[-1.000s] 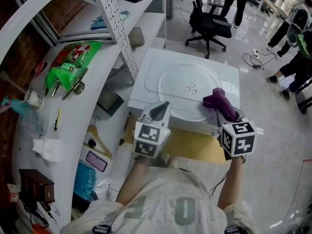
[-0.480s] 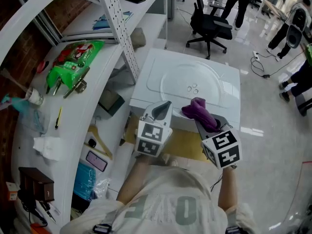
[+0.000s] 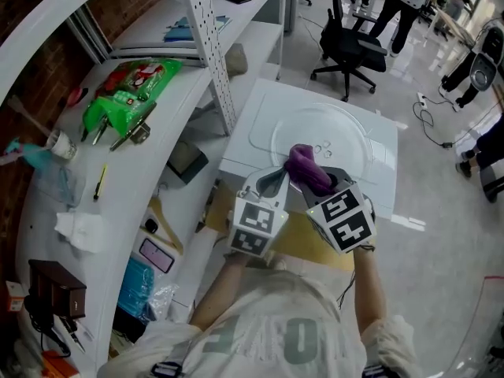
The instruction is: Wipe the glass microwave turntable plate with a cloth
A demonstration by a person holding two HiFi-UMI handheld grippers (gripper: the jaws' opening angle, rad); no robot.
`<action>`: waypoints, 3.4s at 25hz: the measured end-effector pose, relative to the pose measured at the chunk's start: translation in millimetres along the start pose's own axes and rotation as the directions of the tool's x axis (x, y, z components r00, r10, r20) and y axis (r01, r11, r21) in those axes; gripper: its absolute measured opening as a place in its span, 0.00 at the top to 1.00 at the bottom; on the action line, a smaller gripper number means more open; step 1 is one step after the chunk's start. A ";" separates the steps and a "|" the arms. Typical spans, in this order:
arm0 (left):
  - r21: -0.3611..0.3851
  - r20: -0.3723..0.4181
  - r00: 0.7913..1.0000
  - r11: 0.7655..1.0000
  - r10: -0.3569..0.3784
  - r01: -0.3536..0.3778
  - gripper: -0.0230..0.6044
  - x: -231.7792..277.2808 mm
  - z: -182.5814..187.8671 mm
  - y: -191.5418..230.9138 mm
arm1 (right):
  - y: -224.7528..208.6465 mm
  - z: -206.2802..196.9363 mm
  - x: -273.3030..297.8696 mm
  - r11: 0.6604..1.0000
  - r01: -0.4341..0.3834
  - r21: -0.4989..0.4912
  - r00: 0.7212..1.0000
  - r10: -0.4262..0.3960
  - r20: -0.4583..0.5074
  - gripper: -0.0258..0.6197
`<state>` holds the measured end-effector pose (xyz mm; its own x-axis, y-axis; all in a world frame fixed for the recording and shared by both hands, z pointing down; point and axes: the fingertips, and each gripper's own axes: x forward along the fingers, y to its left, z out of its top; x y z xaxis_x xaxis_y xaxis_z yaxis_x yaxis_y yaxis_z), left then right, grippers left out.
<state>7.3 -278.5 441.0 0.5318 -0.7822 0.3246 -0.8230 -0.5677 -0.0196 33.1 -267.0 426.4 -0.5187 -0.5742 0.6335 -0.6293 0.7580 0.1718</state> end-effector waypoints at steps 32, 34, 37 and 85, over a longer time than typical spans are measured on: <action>-0.006 0.007 1.000 1.000 -0.029 0.029 0.96 -1.4 -3.1 -4.1 | -120.9 48.1 69.6 0.983 0.170 0.064 0.985 -0.170 -0.007 0.87; -0.005 0.006 1.000 1.000 -0.031 0.031 0.96 -0.8 -2.4 -3.2 | -112.3 44.4 70.7 0.986 0.157 0.050 0.988 -0.157 -0.012 0.87; -0.002 0.006 1.000 1.000 -0.028 0.028 0.96 -0.8 -1.8 -2.7 | -93.5 43.4 67.3 0.993 0.114 0.016 0.993 -0.114 -0.015 0.87; -0.001 0.009 1.000 1.000 -0.023 0.023 0.96 -1.1 -1.2 -0.9 | -96.1 18.5 40.0 0.990 0.064 0.122 0.998 -0.065 0.010 0.87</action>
<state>7.2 -276.8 441.8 0.5525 -0.7711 0.3165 -0.8106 -0.5855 -0.0116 62.1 -368.6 421.3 -0.4822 -0.6254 0.6135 -0.7269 0.6765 0.1182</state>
